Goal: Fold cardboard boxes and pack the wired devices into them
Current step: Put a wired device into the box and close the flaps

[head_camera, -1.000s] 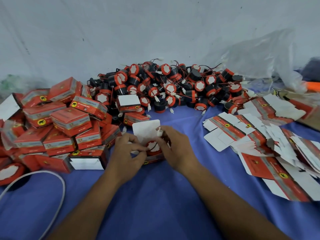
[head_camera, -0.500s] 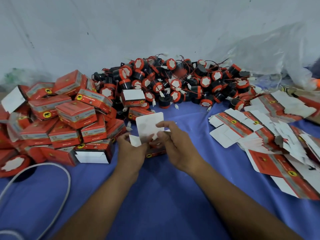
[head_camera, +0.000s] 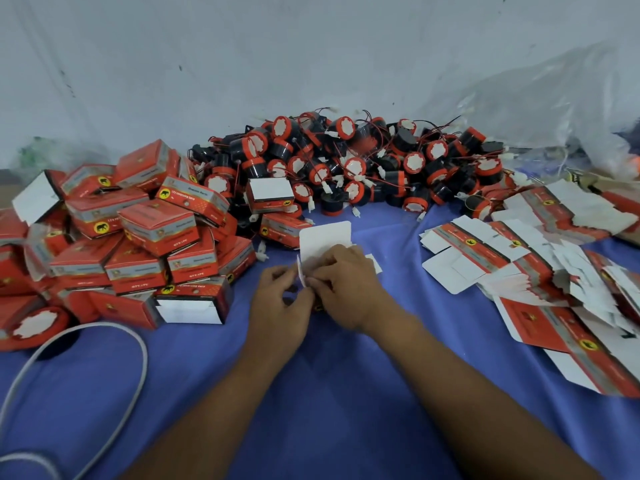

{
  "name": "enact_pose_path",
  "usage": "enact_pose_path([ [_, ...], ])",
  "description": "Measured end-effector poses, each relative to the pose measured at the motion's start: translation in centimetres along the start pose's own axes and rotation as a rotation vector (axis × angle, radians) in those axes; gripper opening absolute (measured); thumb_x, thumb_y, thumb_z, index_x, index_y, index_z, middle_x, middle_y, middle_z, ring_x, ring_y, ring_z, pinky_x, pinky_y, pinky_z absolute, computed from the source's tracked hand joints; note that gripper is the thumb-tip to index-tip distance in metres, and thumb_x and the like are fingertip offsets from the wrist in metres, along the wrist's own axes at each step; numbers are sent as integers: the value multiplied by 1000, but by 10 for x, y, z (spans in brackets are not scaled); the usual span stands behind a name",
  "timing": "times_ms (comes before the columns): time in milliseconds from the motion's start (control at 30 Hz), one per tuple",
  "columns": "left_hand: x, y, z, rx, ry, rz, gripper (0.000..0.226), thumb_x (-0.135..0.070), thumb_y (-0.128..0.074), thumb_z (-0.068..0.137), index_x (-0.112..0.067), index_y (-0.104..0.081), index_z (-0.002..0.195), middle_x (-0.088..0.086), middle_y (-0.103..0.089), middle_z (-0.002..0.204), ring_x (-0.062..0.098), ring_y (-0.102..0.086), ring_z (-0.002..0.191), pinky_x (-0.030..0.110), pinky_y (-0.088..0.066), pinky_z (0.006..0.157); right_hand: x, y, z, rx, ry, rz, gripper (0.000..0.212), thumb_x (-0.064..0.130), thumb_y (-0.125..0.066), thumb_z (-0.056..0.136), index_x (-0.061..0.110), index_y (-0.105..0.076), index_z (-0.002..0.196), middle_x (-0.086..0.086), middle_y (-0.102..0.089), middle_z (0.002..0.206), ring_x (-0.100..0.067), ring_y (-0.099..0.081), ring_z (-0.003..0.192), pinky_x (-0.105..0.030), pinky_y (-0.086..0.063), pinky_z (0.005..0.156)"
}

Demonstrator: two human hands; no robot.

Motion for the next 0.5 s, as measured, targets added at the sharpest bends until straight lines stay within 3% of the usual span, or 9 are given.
enact_pose_path([
  [67,-4,-2,-2,32,-57,23,39,-6,-63,91,-12,-62,130,0,-50,129,-4,-57,100,9,-46,78,-9,-1,-3,35,-22,-16,28,36,-52,100,28,-77,94,8,-50,121,-21,-35,115,-34,-26,95],
  [133,-9,-1,-4,56,-96,-34,39,-19,-59,90,-14,-61,129,-1,-49,130,3,-57,108,16,-49,84,-14,-4,-8,79,-46,-10,33,40,-44,99,31,-74,89,14,-42,120,-17,-30,116,-30,-17,94],
  [200,-9,-2,-4,78,-91,-64,31,-26,-56,89,-30,-63,120,-2,-49,132,13,-55,117,31,-50,93,-16,-9,-13,159,-62,42,38,40,-37,96,33,-73,89,15,-38,125,-12,-26,119,-27,-12,98],
  [233,-9,-4,-3,91,-102,-17,27,-23,-59,92,-35,-66,115,0,-48,134,19,-51,123,37,-48,98,-16,-11,-17,201,-57,77,36,37,-38,96,33,-73,91,15,-38,129,-11,-26,120,-26,-13,101],
  [300,-10,-9,-2,112,-157,153,26,-14,-62,95,-28,-72,115,3,-50,133,23,-48,126,39,-42,105,-17,-7,-19,197,-13,228,23,24,-51,96,24,-74,93,10,-47,130,-12,-39,119,-28,-27,103],
  [333,-10,-11,0,106,-176,184,25,-12,-64,95,-23,-73,115,2,-53,129,20,-50,122,36,-43,104,-21,3,-19,120,-16,368,17,17,-57,94,18,-74,98,7,-53,126,-11,-49,113,-28,-37,98],
  [400,-7,-10,4,97,-138,138,23,-11,-66,93,-20,-75,111,-10,-57,118,10,-57,112,24,-48,94,-47,29,-19,-146,-147,627,21,9,-61,94,15,-69,111,6,-59,120,-6,-57,104,-19,-45,86],
  [467,-1,-10,8,102,-73,88,21,-12,-66,92,-20,-76,108,-21,-55,114,-1,-58,105,9,-47,85,-83,46,-24,-363,-330,616,25,13,-58,97,23,-63,120,9,-57,119,-3,-56,102,-10,-45,75],
  [500,1,-11,9,99,-60,74,20,-12,-66,92,-20,-76,107,-22,-56,114,-6,-58,104,6,-46,82,-96,44,-27,-370,-428,604,24,17,-57,98,22,-60,121,10,-59,112,-4,-57,95,-12,-46,70],
])
Point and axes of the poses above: each hand's wrist, its own z-axis towards the middle knuckle, its own y-axis out of the back of the hand, x = y × z, the point moved 8 cm from there along z, towards the middle knuckle
